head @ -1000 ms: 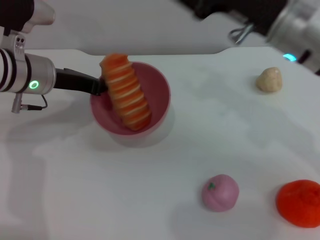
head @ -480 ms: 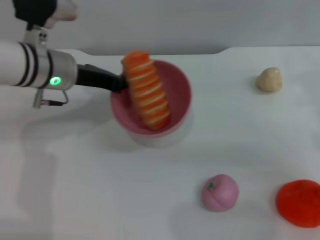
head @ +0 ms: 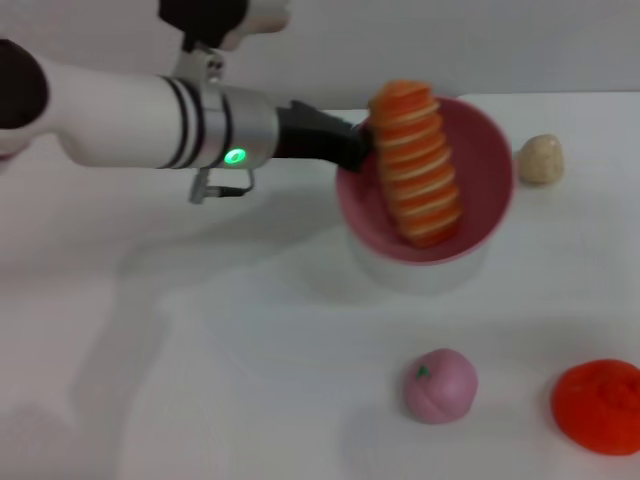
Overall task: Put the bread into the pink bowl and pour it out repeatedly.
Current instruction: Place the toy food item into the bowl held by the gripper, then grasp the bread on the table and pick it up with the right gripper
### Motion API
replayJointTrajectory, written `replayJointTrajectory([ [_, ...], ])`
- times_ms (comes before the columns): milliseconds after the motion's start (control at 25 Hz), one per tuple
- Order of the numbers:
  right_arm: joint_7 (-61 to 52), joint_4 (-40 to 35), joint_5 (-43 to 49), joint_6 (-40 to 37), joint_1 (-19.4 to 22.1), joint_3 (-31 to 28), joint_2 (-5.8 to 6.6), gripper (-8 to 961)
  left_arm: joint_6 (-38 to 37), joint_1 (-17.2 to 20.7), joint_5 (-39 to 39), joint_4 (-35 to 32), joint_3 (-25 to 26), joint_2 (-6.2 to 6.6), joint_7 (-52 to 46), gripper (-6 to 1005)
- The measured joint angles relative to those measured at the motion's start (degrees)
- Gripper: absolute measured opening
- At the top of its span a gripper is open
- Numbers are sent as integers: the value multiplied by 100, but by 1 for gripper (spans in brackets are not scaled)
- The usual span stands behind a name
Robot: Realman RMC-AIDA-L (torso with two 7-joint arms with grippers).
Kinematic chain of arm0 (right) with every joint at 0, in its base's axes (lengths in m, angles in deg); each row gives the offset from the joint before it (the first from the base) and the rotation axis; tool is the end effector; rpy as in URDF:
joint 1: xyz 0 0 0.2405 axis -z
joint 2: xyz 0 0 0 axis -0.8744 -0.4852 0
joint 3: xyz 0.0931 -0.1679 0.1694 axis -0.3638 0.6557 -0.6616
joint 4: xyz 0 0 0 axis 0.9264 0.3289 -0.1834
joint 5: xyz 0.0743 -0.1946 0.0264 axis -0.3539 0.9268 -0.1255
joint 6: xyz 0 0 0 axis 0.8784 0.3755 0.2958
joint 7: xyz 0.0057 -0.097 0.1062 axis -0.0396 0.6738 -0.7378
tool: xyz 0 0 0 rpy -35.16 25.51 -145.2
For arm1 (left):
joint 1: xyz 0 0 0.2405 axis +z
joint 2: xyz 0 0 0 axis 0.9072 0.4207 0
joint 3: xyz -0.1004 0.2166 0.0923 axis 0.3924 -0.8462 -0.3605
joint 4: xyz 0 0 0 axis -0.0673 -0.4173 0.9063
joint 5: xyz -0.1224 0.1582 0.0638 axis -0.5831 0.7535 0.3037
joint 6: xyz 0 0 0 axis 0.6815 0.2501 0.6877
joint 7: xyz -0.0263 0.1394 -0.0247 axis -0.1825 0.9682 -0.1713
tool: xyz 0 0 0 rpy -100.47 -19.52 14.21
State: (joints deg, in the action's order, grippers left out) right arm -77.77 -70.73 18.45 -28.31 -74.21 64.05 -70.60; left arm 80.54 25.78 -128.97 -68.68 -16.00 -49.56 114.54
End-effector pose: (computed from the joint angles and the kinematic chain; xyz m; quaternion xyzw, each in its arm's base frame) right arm 0.3061 0.3274 0.1182 -0.5242 0.0628 0.3620 0.7682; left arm -0.1280 0.4129 -0.0671 -0.9278 -0.2631 -0.1151 0.2382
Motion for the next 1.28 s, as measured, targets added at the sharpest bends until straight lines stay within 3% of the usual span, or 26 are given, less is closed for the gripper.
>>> replayJointTrajectory([
  [240,-89,8,-11,-281,221,-614,0,528,-1113,-4,-431,-5,-1047,-13,22,33],
  [320,-160,-2,-13,-343,291,-751,0,528,-1259,10,-470,-11,-1183,-15,26,33],
  [560,-184,18,-15,-391,346,-818,19,528,-2159,93,-787,-34,-1935,-28,89,33],
  [600,-184,20,-16,-393,347,-821,26,528,-2619,98,-841,-42,-2309,-38,98,33],
  [800,-168,-21,-15,-401,357,-830,63,527,-3639,92,-819,-62,-3124,-56,100,33],
  [1000,-182,-124,40,-529,391,-826,78,526,-4332,93,-777,8,-3475,-57,258,34],
  [1280,-191,-302,51,-616,472,-728,87,524,-4861,85,-738,202,-3591,-57,716,34],
])
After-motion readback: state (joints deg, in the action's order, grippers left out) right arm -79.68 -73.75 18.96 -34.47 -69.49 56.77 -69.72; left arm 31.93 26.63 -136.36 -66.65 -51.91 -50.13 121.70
